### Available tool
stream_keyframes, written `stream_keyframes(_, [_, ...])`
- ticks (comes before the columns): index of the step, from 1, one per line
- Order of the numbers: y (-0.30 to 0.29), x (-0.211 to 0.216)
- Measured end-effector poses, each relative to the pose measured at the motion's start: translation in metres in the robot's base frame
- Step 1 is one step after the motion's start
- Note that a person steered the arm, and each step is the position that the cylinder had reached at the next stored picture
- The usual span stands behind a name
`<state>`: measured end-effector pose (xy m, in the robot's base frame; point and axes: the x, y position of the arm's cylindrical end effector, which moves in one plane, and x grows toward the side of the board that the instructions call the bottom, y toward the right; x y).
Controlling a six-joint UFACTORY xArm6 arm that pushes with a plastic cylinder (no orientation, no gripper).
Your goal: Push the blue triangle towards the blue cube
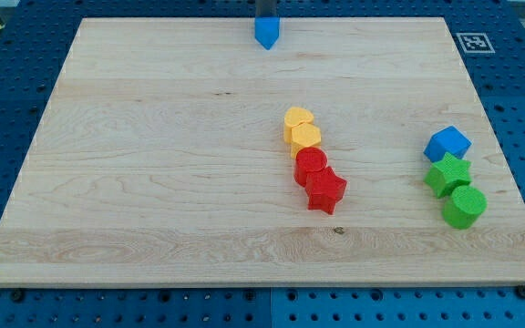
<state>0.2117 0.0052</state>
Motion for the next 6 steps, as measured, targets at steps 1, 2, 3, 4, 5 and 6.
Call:
stream_keyframes(1, [-0.008, 0.000])
stream_keyframes(2, [-0.042, 0.000])
stream_keyframes(3, [-0.019, 0.016])
stream_keyframes(4, [0.001, 0.019])
stream_keyframes(5, [0.007, 0.022])
stream_keyframes(6, [0.002, 0.023])
